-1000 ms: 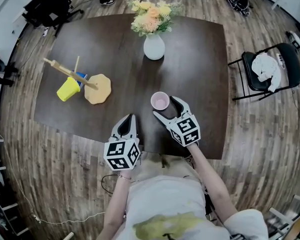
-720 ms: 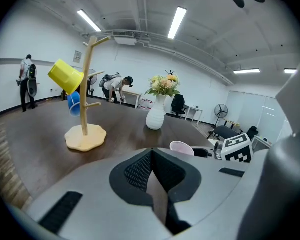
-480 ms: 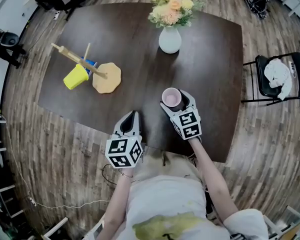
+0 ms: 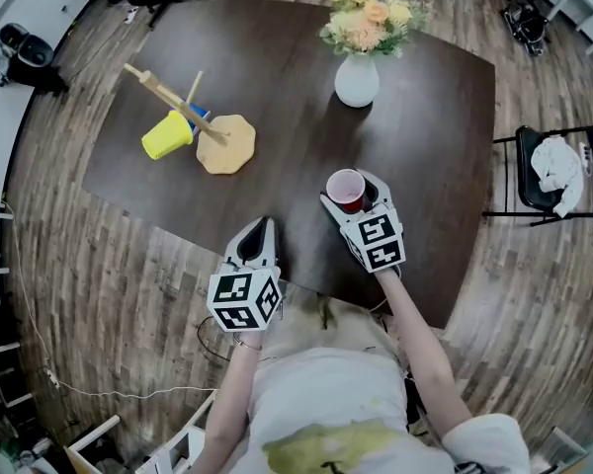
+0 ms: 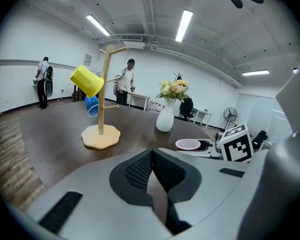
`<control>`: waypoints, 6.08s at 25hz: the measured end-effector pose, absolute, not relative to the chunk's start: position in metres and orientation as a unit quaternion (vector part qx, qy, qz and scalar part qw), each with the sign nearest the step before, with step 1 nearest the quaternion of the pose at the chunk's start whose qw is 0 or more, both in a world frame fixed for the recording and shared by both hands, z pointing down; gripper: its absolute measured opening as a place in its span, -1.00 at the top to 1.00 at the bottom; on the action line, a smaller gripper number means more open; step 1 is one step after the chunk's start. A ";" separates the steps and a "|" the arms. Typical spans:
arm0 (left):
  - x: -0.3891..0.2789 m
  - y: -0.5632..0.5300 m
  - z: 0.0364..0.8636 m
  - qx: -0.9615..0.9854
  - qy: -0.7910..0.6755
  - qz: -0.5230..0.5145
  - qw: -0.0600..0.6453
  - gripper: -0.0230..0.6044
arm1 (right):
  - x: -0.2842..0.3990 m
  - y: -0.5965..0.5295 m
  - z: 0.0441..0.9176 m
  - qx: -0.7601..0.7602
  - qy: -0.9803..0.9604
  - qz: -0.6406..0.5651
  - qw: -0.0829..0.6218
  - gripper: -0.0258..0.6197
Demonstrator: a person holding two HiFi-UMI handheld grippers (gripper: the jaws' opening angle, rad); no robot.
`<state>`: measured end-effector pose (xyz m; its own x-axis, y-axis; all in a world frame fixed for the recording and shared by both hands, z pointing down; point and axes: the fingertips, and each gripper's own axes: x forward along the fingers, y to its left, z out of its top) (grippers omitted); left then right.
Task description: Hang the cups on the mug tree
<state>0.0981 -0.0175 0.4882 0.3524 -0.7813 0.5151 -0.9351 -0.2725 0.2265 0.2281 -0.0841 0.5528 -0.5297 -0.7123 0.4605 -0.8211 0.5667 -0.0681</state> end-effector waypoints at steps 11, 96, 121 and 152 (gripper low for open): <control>0.077 -0.013 0.471 0.773 -0.573 0.129 0.241 0.88 | 0.198 -0.095 0.509 0.415 -0.886 0.096 0.184 -0.09; -0.014 -0.081 0.432 0.741 -0.618 0.099 0.243 0.88 | 0.003 -0.260 0.403 0.186 -0.782 -0.488 0.342 -0.08; -0.017 -0.083 0.433 0.737 -0.621 0.098 0.246 0.88 | -0.015 -0.239 0.420 0.149 -0.710 -0.586 0.361 -0.08; -0.014 -0.088 0.430 0.752 -0.606 0.087 0.246 0.88 | -0.009 -0.209 0.409 0.174 -0.791 -0.519 0.275 -0.21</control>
<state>-0.0137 -0.0875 0.4297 0.2516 -0.8677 0.4287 -0.9532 -0.1454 0.2650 -0.0094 -0.2090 0.4086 -0.7878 -0.5606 0.2552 0.0107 0.4018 0.9157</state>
